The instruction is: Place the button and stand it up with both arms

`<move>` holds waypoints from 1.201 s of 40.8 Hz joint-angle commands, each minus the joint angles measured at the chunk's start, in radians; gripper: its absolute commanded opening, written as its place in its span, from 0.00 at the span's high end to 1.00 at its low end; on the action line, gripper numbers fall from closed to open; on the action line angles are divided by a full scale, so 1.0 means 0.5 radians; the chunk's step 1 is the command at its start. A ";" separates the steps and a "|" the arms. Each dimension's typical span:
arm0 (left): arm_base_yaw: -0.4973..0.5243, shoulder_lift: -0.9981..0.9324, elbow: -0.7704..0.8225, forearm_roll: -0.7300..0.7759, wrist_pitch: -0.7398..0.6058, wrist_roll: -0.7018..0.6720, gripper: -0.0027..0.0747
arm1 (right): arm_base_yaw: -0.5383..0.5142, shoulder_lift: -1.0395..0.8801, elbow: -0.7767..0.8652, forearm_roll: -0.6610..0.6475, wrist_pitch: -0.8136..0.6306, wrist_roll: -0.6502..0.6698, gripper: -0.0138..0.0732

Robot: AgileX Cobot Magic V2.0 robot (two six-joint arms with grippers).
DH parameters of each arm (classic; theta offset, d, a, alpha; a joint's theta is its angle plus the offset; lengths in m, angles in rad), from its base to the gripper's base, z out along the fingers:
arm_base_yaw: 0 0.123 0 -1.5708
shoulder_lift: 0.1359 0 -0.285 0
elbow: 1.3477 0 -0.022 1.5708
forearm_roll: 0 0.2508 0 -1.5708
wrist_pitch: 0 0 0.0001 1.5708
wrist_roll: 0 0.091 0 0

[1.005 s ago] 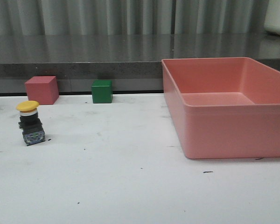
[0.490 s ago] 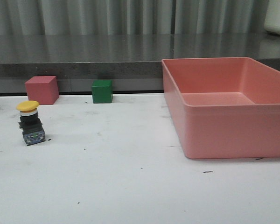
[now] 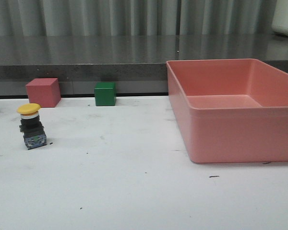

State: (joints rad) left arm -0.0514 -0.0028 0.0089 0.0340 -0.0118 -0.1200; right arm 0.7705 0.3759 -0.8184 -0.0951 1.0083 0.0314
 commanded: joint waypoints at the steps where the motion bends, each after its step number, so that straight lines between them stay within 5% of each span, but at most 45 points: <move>1: 0.003 -0.043 0.030 -0.016 -0.148 -0.016 0.99 | -0.005 0.026 -0.042 -0.034 -0.133 0.002 0.92; 9: 0.003 -0.043 0.030 -0.016 -0.148 -0.016 0.99 | -0.005 0.015 -0.038 -0.034 -0.133 0.002 0.92; 16: 0.003 -0.043 0.030 -0.016 -0.148 -0.016 0.99 | -0.230 -0.097 0.088 -0.064 -0.246 0.002 0.92; 33: 0.003 -0.043 0.030 -0.016 -0.148 -0.016 0.99 | -1.003 -0.634 1.103 0.168 -1.558 0.002 0.92; 49: 0.003 -0.043 0.030 -0.016 -0.148 -0.016 0.99 | -1.446 -0.771 1.577 0.351 -1.944 0.002 0.92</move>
State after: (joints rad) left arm -0.0514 -0.0028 0.0089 0.0340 -0.0099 -0.1200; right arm 0.0632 -0.0093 -0.0235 0.0736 0.1405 0.0314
